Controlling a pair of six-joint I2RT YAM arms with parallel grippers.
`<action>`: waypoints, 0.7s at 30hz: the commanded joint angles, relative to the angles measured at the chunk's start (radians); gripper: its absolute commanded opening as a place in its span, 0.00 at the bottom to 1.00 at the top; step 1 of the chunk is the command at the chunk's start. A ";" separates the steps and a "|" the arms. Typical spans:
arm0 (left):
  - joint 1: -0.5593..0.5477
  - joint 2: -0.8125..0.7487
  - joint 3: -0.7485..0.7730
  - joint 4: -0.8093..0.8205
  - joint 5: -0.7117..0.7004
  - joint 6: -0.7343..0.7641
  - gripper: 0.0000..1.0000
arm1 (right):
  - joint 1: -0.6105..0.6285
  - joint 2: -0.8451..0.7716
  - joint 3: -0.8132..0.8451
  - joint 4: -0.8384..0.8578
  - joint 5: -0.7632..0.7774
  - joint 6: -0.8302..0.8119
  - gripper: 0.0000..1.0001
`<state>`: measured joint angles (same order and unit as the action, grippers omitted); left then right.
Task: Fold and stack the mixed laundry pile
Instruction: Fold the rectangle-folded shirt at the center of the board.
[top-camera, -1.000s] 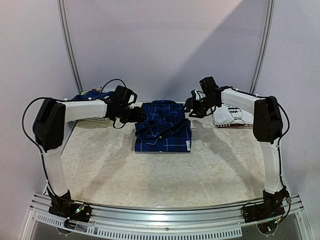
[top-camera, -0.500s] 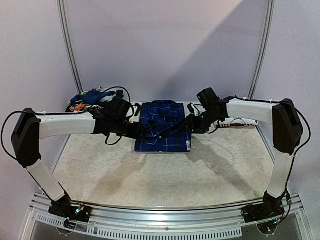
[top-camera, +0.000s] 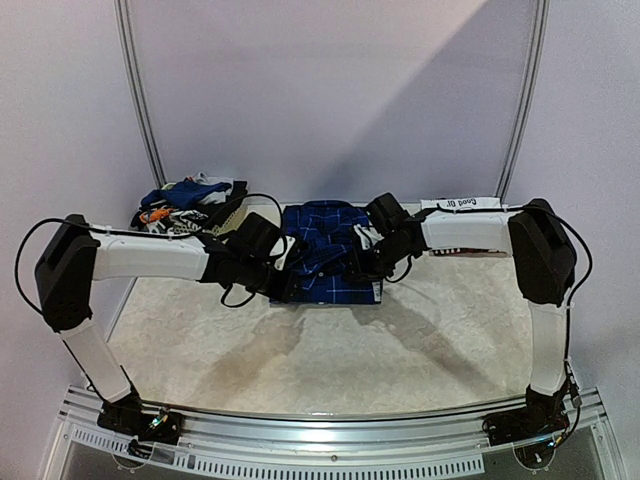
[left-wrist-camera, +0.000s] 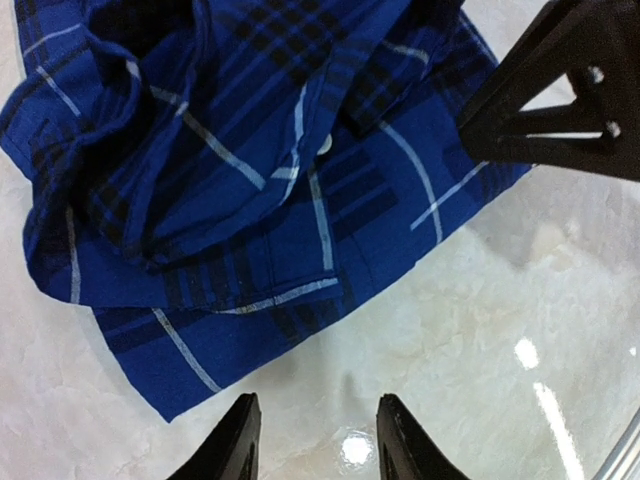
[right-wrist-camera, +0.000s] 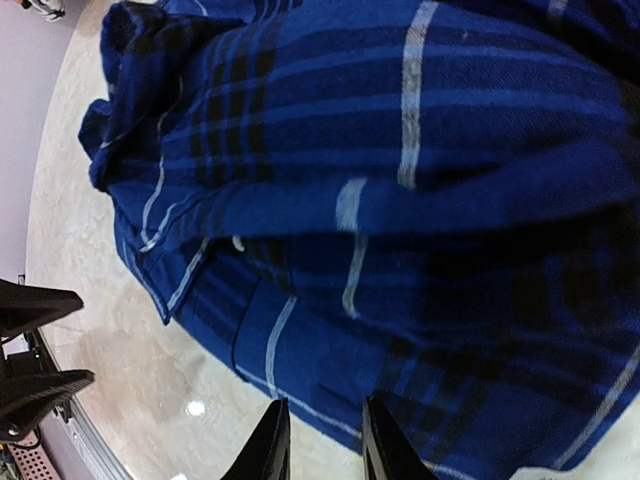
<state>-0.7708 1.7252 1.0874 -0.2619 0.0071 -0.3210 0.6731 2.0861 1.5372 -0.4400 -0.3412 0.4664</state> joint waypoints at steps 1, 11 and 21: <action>-0.008 0.056 0.042 -0.041 -0.004 0.028 0.40 | -0.004 0.054 0.077 0.006 0.023 -0.004 0.26; -0.008 0.038 0.006 -0.023 -0.041 0.020 0.40 | -0.028 0.177 0.248 -0.021 0.069 0.001 0.26; -0.011 0.006 -0.043 -0.012 -0.047 0.012 0.39 | -0.099 0.275 0.413 0.026 0.053 0.031 0.26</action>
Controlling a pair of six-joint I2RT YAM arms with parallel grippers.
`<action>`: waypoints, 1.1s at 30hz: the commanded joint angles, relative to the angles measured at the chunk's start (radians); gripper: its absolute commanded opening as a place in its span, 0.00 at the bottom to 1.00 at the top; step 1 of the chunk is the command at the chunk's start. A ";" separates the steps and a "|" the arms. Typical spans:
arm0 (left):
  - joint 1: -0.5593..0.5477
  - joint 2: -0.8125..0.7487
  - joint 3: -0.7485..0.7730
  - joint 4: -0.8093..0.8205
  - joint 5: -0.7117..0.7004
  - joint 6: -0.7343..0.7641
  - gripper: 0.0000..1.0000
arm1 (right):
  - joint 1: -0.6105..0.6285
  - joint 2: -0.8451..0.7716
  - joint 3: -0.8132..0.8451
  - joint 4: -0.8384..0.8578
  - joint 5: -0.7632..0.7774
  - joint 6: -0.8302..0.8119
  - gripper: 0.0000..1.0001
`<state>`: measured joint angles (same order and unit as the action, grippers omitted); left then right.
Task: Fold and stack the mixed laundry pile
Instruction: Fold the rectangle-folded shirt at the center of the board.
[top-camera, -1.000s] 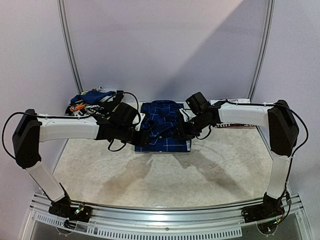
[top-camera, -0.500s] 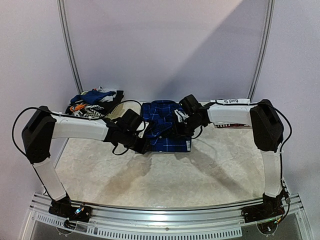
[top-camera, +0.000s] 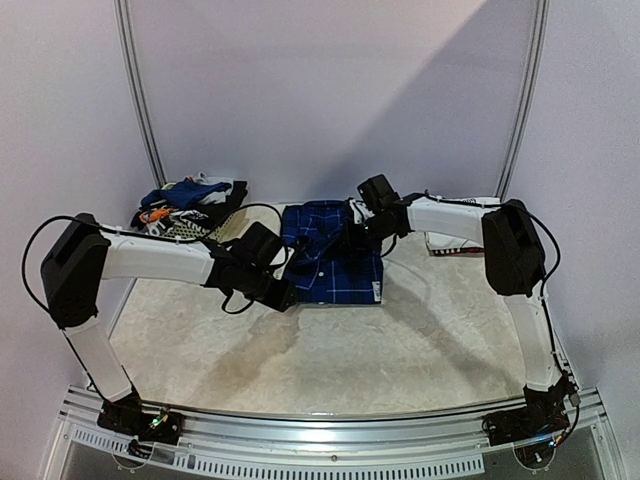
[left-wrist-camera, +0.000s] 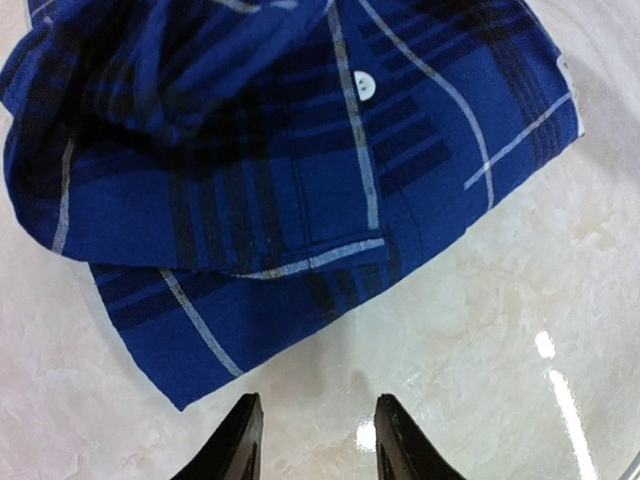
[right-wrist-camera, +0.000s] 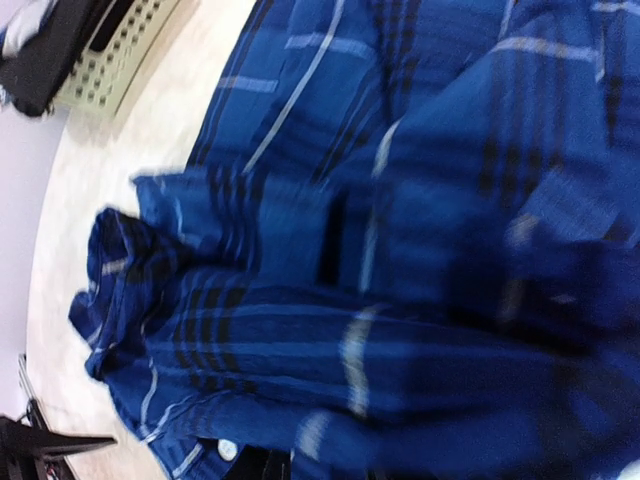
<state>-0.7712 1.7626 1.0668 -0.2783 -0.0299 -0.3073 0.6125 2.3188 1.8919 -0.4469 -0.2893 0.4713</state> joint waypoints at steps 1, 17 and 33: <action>-0.013 -0.033 -0.025 0.005 -0.010 -0.001 0.39 | -0.049 0.057 0.072 0.047 -0.004 0.037 0.26; -0.002 0.032 0.043 0.032 -0.078 0.036 0.38 | -0.161 0.239 0.350 0.226 -0.066 0.220 0.38; 0.135 0.289 0.397 -0.006 -0.056 0.147 0.37 | -0.163 -0.325 -0.231 0.300 -0.087 0.116 0.51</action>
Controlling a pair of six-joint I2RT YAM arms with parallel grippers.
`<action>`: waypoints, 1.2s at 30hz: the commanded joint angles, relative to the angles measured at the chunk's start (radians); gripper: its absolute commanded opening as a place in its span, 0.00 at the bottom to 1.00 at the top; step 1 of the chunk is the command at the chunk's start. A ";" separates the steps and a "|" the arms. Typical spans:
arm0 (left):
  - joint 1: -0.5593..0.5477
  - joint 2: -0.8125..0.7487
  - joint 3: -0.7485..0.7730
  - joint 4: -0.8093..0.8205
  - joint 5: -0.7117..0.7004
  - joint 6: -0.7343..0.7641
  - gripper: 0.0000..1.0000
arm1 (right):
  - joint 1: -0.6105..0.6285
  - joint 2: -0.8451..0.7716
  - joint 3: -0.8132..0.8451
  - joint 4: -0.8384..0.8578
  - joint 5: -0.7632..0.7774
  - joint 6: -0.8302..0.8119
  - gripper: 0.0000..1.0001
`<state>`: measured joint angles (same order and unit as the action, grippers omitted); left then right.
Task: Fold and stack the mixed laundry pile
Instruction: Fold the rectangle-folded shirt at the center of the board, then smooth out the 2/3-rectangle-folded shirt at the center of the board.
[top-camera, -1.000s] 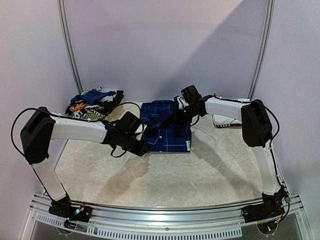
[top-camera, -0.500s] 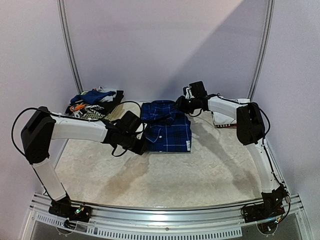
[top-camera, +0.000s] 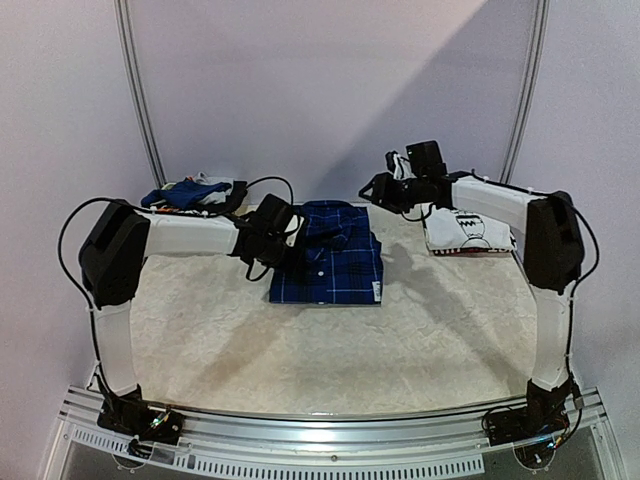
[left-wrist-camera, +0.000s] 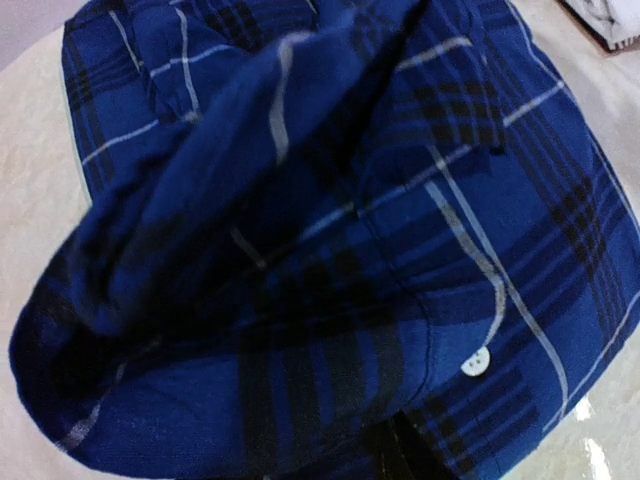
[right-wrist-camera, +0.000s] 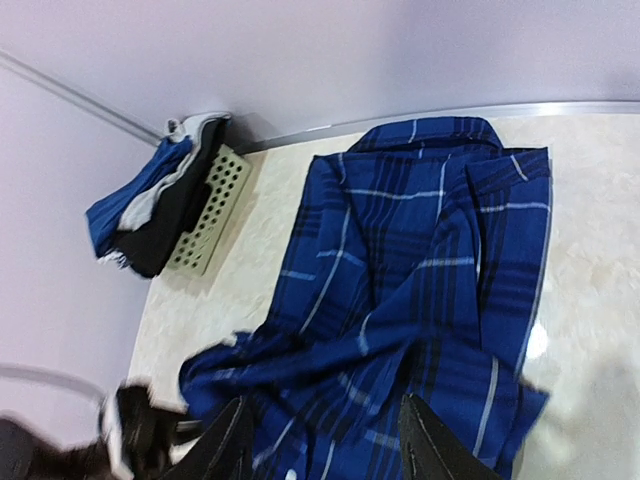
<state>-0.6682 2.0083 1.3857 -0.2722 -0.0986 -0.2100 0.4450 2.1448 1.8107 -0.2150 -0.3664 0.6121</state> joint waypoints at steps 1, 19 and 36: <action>0.041 0.057 0.099 -0.007 0.020 0.057 0.36 | 0.004 -0.190 -0.197 0.081 -0.011 -0.022 0.51; 0.130 0.416 0.747 -0.138 0.172 0.159 0.50 | 0.088 -0.331 -0.469 0.048 -0.006 -0.064 0.52; 0.002 -0.116 0.036 -0.020 0.068 0.022 0.54 | 0.173 0.082 -0.134 -0.097 -0.084 -0.149 0.37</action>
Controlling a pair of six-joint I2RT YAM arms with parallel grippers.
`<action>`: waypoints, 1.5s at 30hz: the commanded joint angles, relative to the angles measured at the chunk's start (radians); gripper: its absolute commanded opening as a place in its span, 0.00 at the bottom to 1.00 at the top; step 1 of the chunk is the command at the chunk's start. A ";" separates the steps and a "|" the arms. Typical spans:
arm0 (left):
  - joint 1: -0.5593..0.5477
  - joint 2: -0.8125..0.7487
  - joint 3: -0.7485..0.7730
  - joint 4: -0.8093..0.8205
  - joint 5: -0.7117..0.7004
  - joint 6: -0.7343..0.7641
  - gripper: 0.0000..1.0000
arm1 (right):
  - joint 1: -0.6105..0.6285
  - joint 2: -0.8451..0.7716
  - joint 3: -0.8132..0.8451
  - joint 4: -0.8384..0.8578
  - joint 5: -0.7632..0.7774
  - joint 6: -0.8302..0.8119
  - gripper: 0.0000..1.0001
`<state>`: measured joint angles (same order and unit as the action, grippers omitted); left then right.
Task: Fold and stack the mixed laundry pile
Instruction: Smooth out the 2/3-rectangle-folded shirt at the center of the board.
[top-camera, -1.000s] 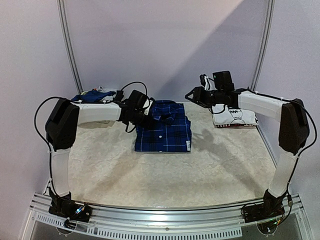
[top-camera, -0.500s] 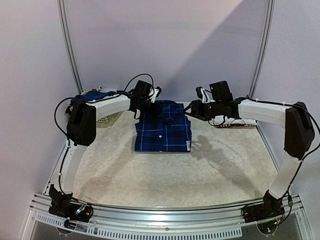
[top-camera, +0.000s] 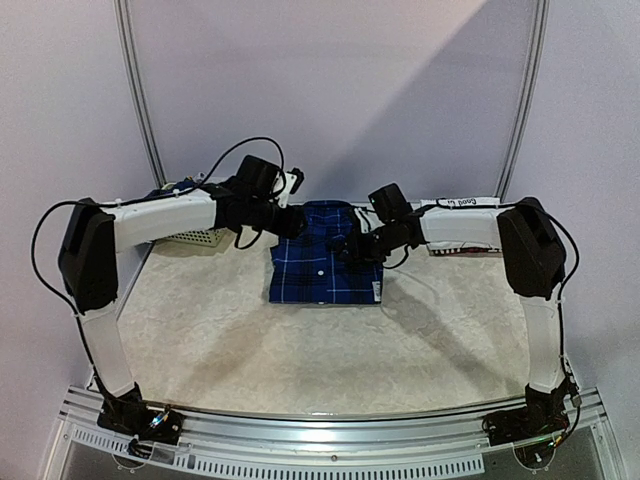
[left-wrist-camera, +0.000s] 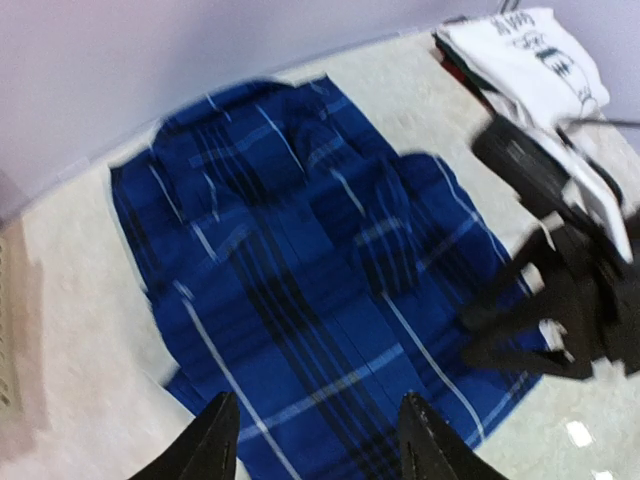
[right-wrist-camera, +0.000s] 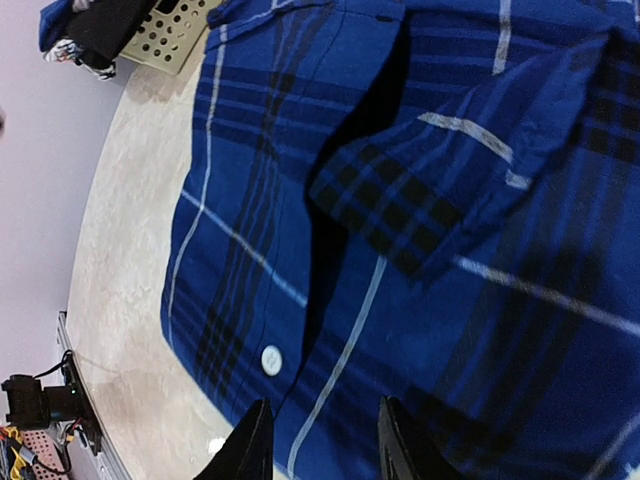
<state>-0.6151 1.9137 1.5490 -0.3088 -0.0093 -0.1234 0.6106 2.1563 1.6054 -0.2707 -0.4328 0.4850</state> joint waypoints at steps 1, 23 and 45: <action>-0.067 -0.028 -0.158 0.031 -0.023 -0.071 0.54 | 0.007 0.093 0.091 -0.048 -0.019 -0.021 0.37; -0.150 0.093 -0.317 0.181 0.002 -0.146 0.45 | -0.060 0.344 0.379 0.034 -0.035 0.058 0.39; -0.176 0.058 -0.371 0.187 0.001 -0.156 0.47 | -0.164 0.578 0.713 0.358 -0.188 0.395 0.43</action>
<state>-0.7719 1.9980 1.1988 -0.1032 -0.0120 -0.2745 0.4835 2.6987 2.2486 0.0238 -0.5777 0.7891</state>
